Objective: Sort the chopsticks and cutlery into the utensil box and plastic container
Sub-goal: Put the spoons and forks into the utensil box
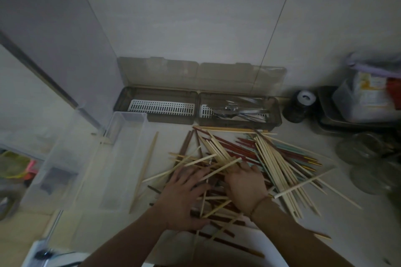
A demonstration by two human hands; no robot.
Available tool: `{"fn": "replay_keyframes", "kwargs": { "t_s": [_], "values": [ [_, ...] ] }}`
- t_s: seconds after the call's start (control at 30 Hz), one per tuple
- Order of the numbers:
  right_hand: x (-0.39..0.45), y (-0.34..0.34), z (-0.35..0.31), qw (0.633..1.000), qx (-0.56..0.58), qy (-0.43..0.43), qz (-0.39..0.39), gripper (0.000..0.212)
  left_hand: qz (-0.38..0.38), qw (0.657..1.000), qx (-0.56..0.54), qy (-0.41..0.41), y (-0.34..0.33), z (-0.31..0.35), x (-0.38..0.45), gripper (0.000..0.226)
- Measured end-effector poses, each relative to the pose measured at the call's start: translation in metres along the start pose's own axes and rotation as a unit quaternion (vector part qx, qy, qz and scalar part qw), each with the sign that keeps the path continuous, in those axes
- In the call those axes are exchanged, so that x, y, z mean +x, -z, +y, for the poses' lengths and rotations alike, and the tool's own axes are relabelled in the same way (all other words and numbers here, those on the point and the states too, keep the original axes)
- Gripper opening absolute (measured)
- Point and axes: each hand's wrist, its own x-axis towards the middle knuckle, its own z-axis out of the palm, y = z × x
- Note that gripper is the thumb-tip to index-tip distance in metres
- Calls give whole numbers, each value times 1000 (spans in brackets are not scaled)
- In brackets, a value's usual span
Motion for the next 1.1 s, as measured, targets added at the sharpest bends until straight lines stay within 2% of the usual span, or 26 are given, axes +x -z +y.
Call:
{"fn": "replay_keyframes", "kwargs": {
  "t_s": [0.13,0.27,0.37,0.4,0.5,0.6,0.67,0.73,0.77,0.83,0.87,0.9,0.97,1.0,1.03,1.1],
  "values": [
    [5,-7,-2,999,2,-7,34,34,-12,1000,-1,-3,1,-6,0,81],
    [8,-5,4,1000,-17,-7,-5,10,-9,1000,-6,-9,1,-7,2,81],
    [6,-9,12,1000,-10,-28,-11,26,-1,1000,0,-11,2,-8,3,80],
    [5,-9,16,999,-20,-38,14,28,1,1000,1,-9,3,-9,3,80],
    [4,-4,28,999,-19,-36,22,15,2,1000,7,9,4,-10,4,79],
    [1,1,43,999,29,-11,40,14,0,1000,17,24,5,-8,8,78],
    [4,-2,55,994,106,8,10,7,-9,999,26,38,4,-7,11,80],
    [6,1,59,971,235,30,26,7,-19,998,30,53,4,-7,14,81],
    [7,4,59,940,338,26,45,6,-21,997,34,59,4,-7,16,82],
    [11,22,56,840,536,15,77,13,-9,997,41,65,4,-6,19,80],
    [16,32,58,809,575,10,118,15,1,997,41,68,4,-5,20,79],
    [21,43,60,793,588,2,160,16,8,997,42,72,4,-4,20,77],
    [36,64,71,797,556,-25,234,14,12,996,48,80,3,-4,21,75],
    [49,68,81,813,520,-42,258,12,12,995,51,83,2,-4,22,73],
    [62,73,89,837,477,-60,262,10,12,995,50,85,1,-4,22,72],
    [91,72,108,890,391,-86,217,14,11,995,41,85,0,-5,22,70]
  ]
}}
